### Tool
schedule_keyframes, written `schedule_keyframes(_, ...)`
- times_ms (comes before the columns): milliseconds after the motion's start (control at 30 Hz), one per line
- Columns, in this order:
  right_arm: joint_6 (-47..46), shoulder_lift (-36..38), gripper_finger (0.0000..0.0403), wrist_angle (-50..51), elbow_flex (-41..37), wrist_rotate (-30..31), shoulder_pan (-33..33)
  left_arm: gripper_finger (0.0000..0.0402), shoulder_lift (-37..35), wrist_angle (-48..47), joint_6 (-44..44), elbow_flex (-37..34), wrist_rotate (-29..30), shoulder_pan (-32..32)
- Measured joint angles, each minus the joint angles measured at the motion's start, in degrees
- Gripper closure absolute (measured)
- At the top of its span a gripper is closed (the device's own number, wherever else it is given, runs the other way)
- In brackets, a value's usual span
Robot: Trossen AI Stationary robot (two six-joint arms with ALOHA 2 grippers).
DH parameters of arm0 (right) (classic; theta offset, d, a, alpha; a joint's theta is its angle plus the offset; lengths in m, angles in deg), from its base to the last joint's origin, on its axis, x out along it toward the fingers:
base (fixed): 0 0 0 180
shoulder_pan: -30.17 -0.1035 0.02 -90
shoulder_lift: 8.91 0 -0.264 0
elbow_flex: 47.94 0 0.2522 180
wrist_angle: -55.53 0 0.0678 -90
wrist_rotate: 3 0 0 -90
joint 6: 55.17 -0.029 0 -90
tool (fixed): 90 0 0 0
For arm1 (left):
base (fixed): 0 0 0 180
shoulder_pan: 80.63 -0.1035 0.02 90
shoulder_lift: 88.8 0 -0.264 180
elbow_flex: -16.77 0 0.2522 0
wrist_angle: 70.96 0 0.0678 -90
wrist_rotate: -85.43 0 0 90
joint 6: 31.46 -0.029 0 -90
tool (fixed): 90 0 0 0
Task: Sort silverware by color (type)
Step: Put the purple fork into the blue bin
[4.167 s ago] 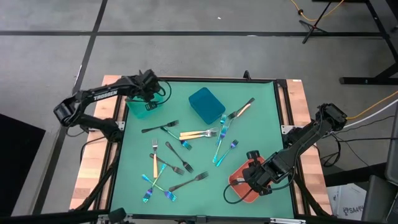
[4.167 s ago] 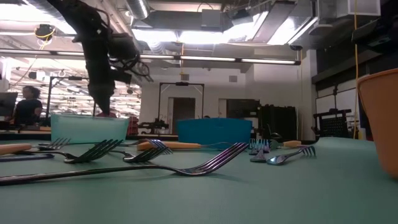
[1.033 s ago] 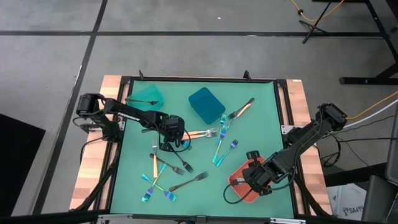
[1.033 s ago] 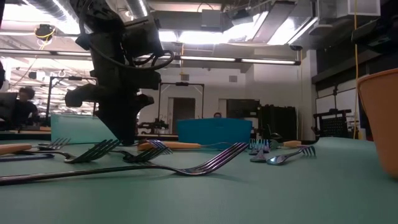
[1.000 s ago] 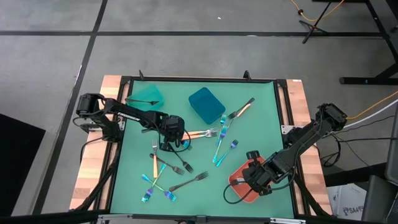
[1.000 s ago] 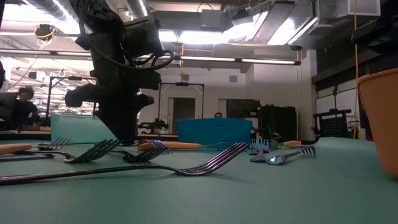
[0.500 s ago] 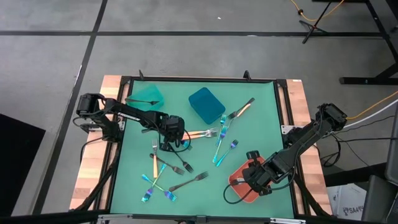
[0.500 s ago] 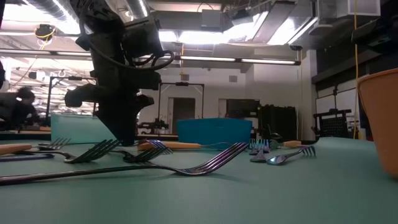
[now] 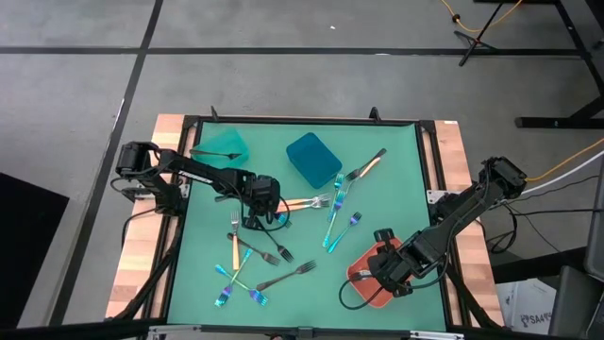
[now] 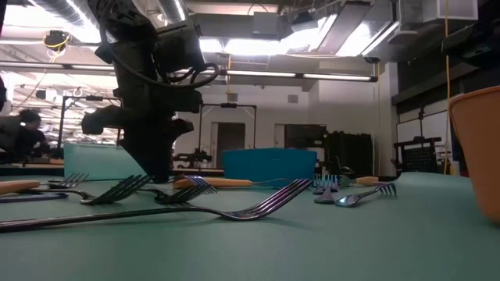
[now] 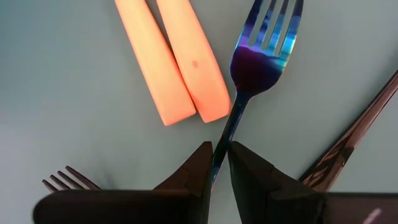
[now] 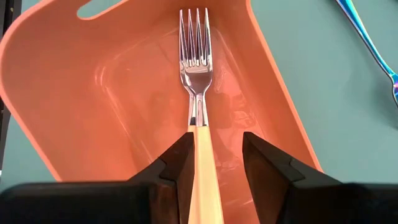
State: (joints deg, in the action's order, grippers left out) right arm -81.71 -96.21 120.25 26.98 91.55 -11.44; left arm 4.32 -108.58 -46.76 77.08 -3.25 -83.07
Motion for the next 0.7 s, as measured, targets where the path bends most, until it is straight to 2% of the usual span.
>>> schedule_keyframes(433,0.0,0.0,0.0278,0.0,0.0,0.0,0.0,0.0351,0.0,0.6,0.2,0.0,0.7,0.0)
schedule_keyframes(700,0.0,0.0,0.0278,0.0,0.0,0.0,0.0,0.0296,0.2,2.5,0.2,0.0,1.3,0.0)
